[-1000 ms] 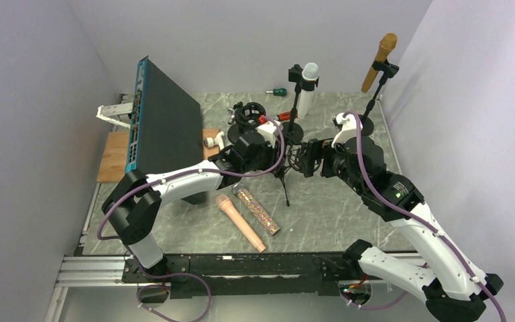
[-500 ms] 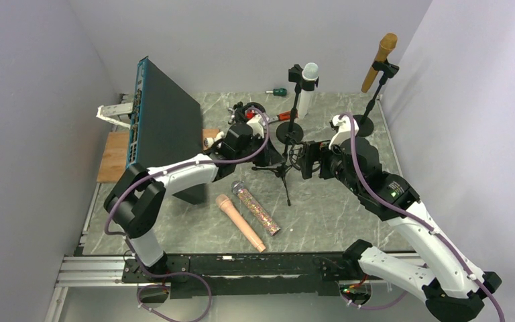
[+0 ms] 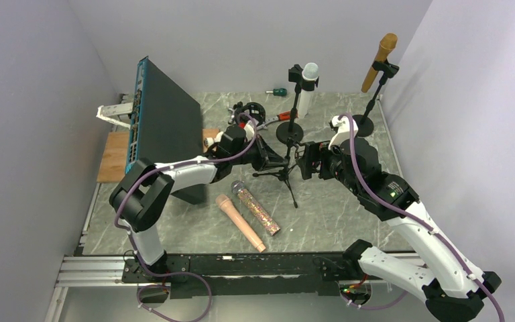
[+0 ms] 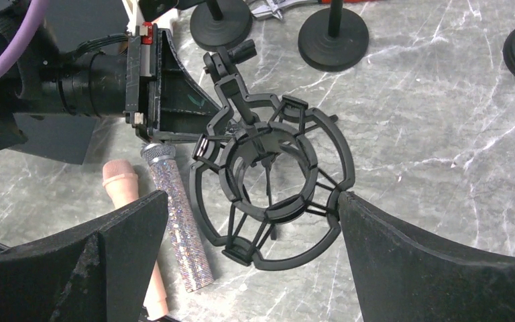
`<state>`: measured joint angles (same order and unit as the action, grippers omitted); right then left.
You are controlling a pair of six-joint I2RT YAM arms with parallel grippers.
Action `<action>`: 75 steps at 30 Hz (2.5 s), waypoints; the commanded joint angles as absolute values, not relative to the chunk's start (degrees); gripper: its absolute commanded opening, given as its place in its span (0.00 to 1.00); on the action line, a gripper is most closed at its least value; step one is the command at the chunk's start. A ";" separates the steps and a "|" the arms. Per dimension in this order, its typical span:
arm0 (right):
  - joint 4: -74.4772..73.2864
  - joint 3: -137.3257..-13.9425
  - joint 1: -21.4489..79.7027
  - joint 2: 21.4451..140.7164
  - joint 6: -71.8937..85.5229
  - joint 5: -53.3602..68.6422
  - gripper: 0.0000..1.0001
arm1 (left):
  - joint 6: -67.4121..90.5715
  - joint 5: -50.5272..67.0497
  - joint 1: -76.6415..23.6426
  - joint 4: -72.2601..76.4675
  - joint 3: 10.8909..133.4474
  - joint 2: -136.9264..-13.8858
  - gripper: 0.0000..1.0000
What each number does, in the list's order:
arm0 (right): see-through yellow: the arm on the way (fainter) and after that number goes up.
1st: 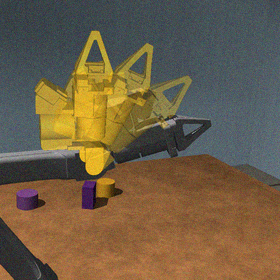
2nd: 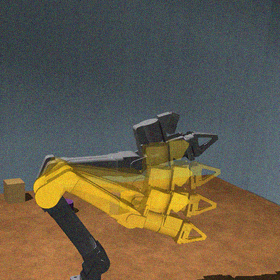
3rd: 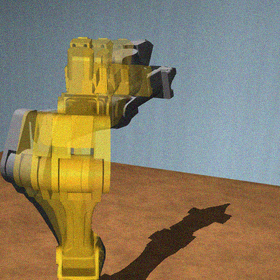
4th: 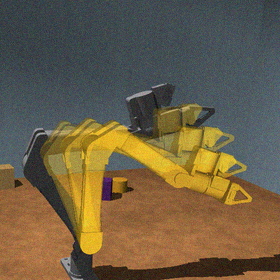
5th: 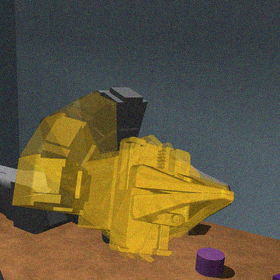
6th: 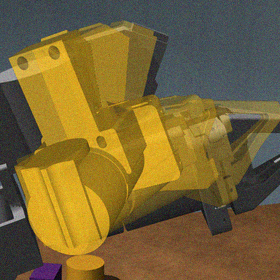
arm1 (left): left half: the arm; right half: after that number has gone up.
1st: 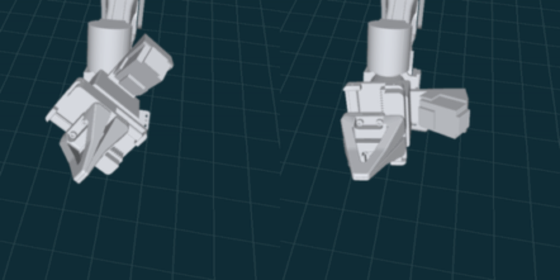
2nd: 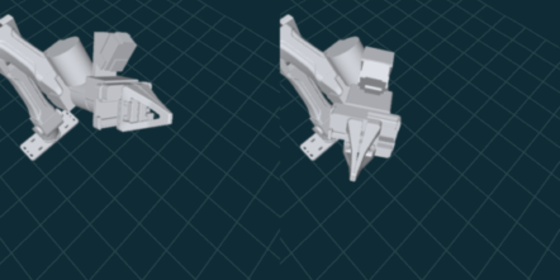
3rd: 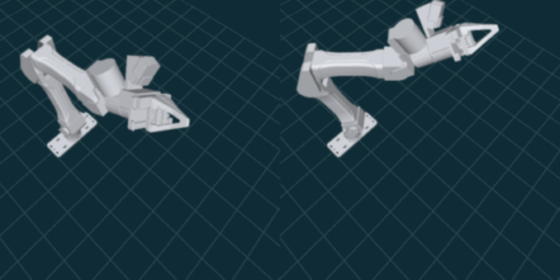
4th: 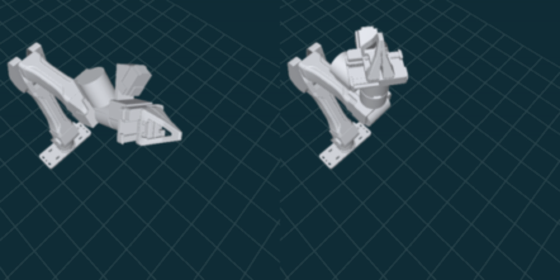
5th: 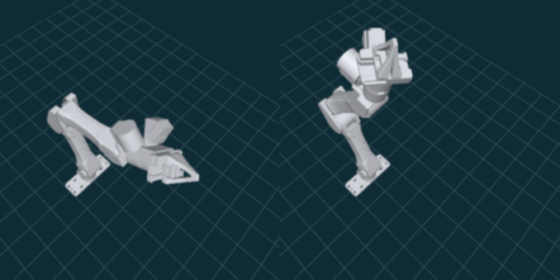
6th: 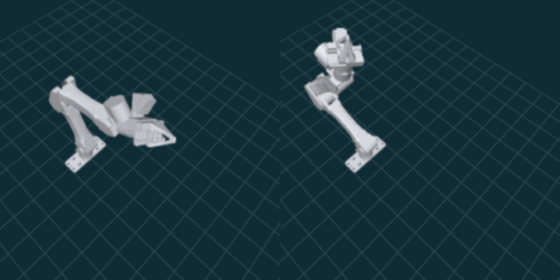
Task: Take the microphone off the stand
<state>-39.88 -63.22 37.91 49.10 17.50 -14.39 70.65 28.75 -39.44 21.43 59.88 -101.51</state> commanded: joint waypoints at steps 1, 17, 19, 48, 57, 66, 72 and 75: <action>-37.69 -63.26 37.74 48.68 17.28 -14.57 1.00 | 78.41 29.80 -39.12 25.09 58.86 -101.78 0.00; -42.45 -69.00 37.76 50.53 18.67 -16.28 1.00 | 76.10 30.27 -38.49 35.43 49.17 -93.56 0.72; -42.98 -70.07 37.75 51.44 19.40 -15.98 1.00 | 73.63 29.52 -38.41 32.72 47.31 -89.95 0.79; -46.97 -81.43 38.06 78.91 16.55 -13.78 0.80 | 1.74 -1.38 -38.30 -11.87 59.17 -43.81 0.84; -44.49 -77.20 38.06 82.77 18.05 -15.77 0.65 | 1.45 -7.62 -38.71 -7.35 52.92 -37.87 0.85; -46.56 -78.39 38.05 86.51 21.19 -22.80 0.30 | 2.91 -6.19 -38.86 -7.60 52.99 -37.50 0.84; -51.74 -78.60 37.77 86.01 25.32 -31.52 0.06 | 3.42 -5.05 -39.19 -7.52 52.91 -37.01 0.84; -55.13 -78.71 36.35 85.34 28.26 -37.12 0.02 | 3.43 -5.10 -39.50 -7.64 53.08 -36.88 0.84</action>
<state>-47.22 -77.45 38.30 85.71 24.97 -24.27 2.74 -5.87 -39.00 -9.30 52.27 -37.34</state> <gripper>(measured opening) 0.420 0.841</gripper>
